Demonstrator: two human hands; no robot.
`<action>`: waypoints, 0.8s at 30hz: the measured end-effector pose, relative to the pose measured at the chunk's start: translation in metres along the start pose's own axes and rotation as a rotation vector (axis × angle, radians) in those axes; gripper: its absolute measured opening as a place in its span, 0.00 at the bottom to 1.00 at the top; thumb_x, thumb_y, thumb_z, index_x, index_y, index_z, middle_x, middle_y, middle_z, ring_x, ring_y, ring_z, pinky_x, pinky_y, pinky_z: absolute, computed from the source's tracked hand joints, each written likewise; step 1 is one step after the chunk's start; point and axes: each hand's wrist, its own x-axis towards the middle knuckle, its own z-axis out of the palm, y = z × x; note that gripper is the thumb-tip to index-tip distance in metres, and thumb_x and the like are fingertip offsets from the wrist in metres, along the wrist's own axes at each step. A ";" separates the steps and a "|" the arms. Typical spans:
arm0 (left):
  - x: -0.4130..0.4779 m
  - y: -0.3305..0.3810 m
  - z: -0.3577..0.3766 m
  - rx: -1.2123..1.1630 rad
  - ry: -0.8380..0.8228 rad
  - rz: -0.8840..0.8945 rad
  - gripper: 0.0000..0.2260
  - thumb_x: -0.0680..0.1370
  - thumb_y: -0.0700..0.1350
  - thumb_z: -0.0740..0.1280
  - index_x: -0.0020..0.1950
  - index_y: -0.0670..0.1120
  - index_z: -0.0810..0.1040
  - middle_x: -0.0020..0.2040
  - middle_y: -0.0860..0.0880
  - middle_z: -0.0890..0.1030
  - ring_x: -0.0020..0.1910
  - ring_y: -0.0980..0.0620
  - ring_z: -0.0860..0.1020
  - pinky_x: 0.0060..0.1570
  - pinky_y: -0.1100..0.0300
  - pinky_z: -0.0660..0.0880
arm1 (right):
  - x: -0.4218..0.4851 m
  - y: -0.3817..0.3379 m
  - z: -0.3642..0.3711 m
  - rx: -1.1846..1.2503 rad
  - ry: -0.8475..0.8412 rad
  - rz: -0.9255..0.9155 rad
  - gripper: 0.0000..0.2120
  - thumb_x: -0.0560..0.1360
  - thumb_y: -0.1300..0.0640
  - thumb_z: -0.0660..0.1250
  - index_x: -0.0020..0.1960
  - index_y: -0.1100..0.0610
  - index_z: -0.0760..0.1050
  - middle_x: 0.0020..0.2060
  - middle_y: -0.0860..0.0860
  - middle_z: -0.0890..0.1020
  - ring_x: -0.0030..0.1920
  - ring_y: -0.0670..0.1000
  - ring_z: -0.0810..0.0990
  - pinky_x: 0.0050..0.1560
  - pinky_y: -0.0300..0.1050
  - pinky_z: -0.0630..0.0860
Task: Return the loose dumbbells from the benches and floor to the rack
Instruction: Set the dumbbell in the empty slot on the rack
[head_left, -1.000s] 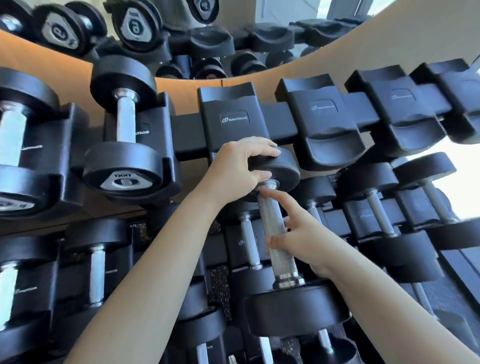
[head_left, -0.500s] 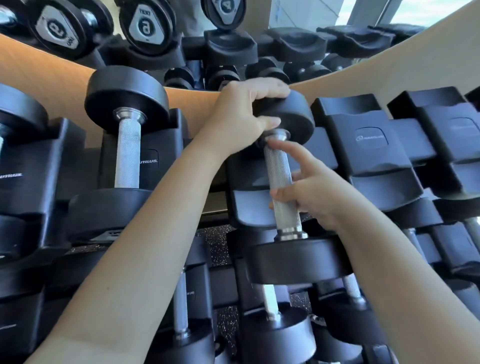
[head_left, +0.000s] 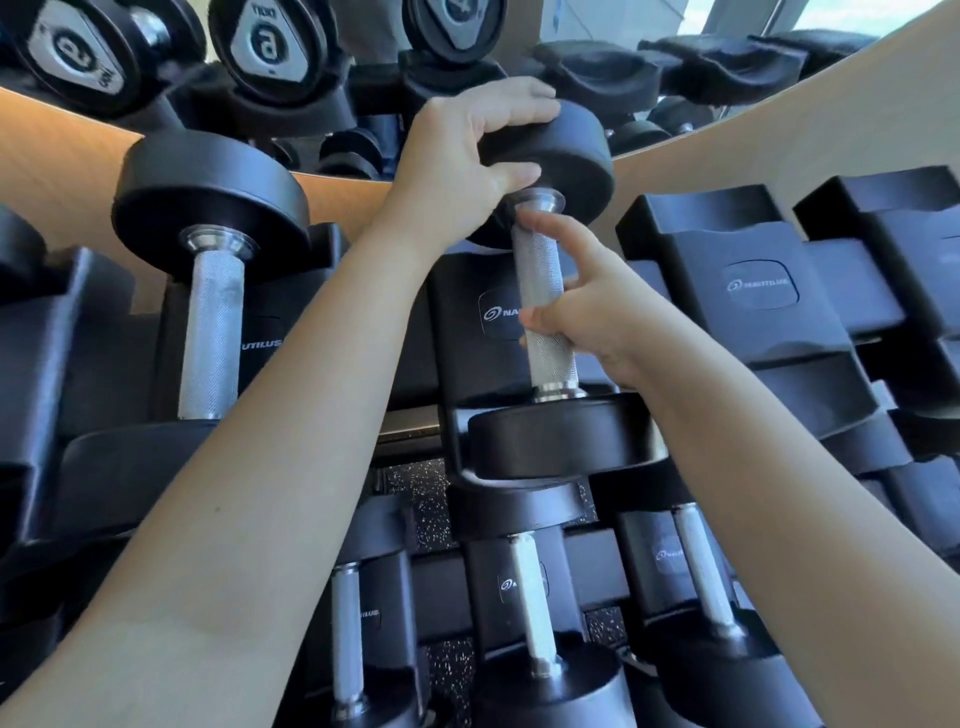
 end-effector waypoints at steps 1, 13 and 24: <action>0.000 -0.004 -0.001 -0.011 0.015 -0.015 0.19 0.69 0.33 0.69 0.59 0.40 0.76 0.60 0.48 0.75 0.62 0.55 0.71 0.65 0.65 0.64 | 0.003 0.001 0.001 -0.014 -0.005 -0.006 0.35 0.69 0.71 0.66 0.65 0.39 0.65 0.52 0.54 0.73 0.55 0.59 0.76 0.54 0.53 0.77; -0.004 -0.026 0.009 -0.041 0.085 -0.154 0.19 0.71 0.32 0.67 0.60 0.43 0.76 0.64 0.50 0.74 0.62 0.58 0.70 0.65 0.67 0.63 | 0.017 0.002 0.001 -0.078 -0.055 0.046 0.32 0.70 0.69 0.67 0.66 0.42 0.66 0.56 0.56 0.71 0.52 0.63 0.78 0.51 0.61 0.78; -0.060 0.009 0.011 -0.079 0.041 -0.228 0.17 0.73 0.36 0.68 0.61 0.43 0.75 0.67 0.47 0.71 0.71 0.53 0.60 0.67 0.65 0.55 | -0.020 0.002 -0.010 -0.198 -0.028 -0.055 0.26 0.70 0.60 0.70 0.65 0.46 0.69 0.46 0.50 0.74 0.43 0.48 0.74 0.44 0.34 0.72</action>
